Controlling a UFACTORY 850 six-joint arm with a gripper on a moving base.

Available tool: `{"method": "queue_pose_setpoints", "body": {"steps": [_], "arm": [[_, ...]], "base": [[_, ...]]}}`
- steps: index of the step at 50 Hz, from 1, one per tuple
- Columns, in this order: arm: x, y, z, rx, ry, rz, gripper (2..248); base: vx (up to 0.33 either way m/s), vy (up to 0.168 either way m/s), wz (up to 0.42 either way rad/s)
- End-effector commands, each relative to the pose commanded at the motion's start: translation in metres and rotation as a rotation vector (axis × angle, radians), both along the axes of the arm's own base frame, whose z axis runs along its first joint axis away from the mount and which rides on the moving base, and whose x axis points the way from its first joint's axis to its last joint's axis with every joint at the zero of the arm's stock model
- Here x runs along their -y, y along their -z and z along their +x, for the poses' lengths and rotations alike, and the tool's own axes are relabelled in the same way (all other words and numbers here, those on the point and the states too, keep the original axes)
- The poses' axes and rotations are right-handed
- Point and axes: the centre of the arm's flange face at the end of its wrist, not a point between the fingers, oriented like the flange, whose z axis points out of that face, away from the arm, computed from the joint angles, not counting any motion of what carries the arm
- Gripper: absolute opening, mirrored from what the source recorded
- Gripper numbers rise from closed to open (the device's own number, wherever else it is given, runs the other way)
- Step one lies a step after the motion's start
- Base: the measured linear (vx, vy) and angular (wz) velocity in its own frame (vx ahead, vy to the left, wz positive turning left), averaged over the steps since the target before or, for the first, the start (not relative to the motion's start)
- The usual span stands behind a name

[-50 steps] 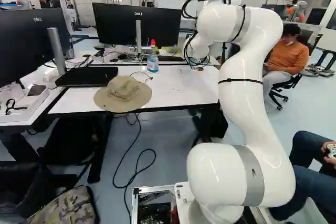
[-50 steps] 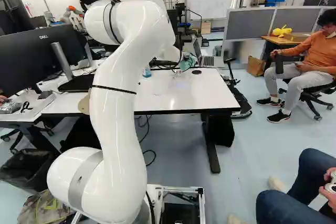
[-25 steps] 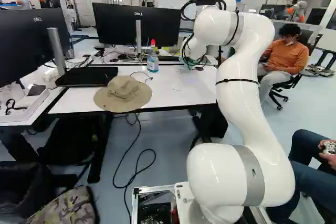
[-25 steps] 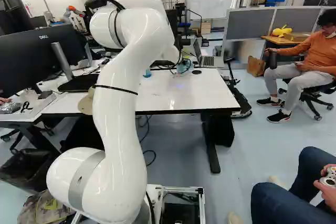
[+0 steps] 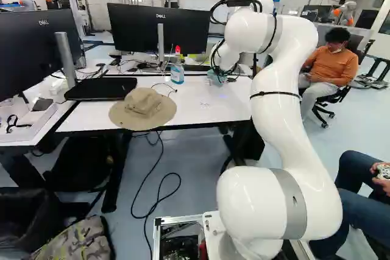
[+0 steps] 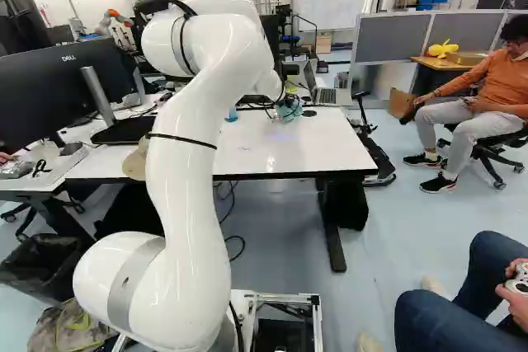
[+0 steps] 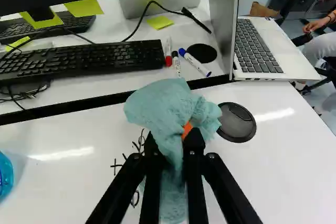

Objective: Clean the table with the green towel

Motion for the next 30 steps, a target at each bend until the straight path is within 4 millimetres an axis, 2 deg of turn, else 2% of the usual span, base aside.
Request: {"method": "queue_pose_setpoints", "body": {"steps": [30], "arm": [[-0.0009, 0.0064, -0.0052, -0.091, 0.000, 0.016, 49]], "base": [[0.000, 0.000, 0.000]]}}
